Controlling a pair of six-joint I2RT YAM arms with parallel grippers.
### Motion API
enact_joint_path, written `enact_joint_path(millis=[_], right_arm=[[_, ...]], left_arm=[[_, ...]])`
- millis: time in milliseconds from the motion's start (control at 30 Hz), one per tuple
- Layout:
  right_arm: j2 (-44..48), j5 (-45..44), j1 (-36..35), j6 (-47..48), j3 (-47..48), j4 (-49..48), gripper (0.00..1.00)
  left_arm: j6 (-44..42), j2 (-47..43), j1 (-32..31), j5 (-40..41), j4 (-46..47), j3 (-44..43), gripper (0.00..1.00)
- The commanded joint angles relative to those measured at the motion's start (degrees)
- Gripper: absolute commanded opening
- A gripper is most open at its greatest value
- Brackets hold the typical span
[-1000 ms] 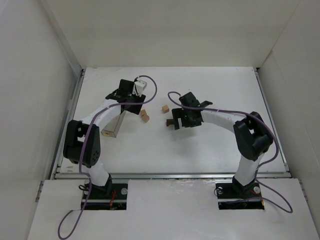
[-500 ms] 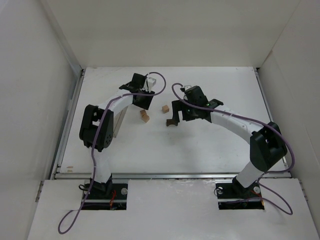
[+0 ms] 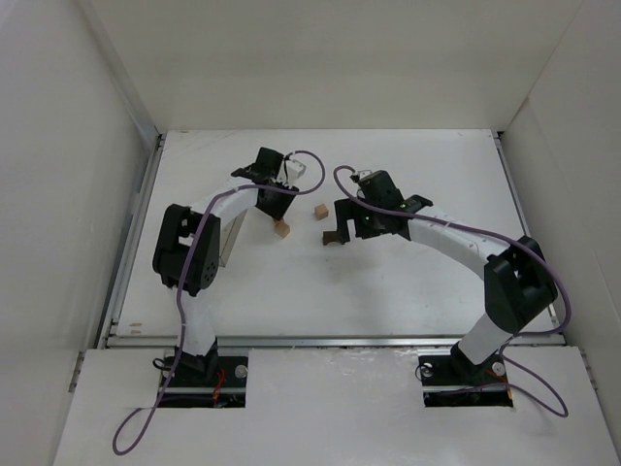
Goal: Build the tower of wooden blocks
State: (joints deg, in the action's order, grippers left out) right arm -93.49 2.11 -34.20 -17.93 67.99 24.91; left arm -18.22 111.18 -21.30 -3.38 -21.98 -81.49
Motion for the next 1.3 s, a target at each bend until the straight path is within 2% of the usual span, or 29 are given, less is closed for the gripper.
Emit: enact_joint_path(millis=[0, 167, 367, 833, 1033, 1267], right_arm=[[1.7, 0.5, 0.0, 0.2, 0.9, -2.2, 0.99], [1.7, 0.5, 0.0, 0.7, 0.9, -1.6, 0.99], [1.7, 0.5, 0.0, 0.7, 0.9, -1.6, 0.99], [1.7, 0.5, 0.0, 1.2, 0.9, -1.6, 0.99], [1.2, 0.5, 0.0, 1.2, 0.9, -1.6, 0.99], [1.2, 0.5, 0.0, 1.2, 1.4, -1.6, 0.99]], left_arm=[[-1.6, -1.4, 0.0, 1.1, -1.8, 2.5, 0.47], [-2.2, -1.4, 0.0, -0.9, -2.5, 3.0, 0.47], [-5.7, -6.0, 0.0, -5.7, -3.5, 4.9, 0.47], [-10.6, -8.5, 0.0, -7.4, -4.6, 7.1, 0.47], [-13.7, -7.1, 0.0, -4.8, -4.0, 8.3, 0.42], [-13.7, -3.4, 0.0, -4.8, -3.9, 3.9, 0.39]])
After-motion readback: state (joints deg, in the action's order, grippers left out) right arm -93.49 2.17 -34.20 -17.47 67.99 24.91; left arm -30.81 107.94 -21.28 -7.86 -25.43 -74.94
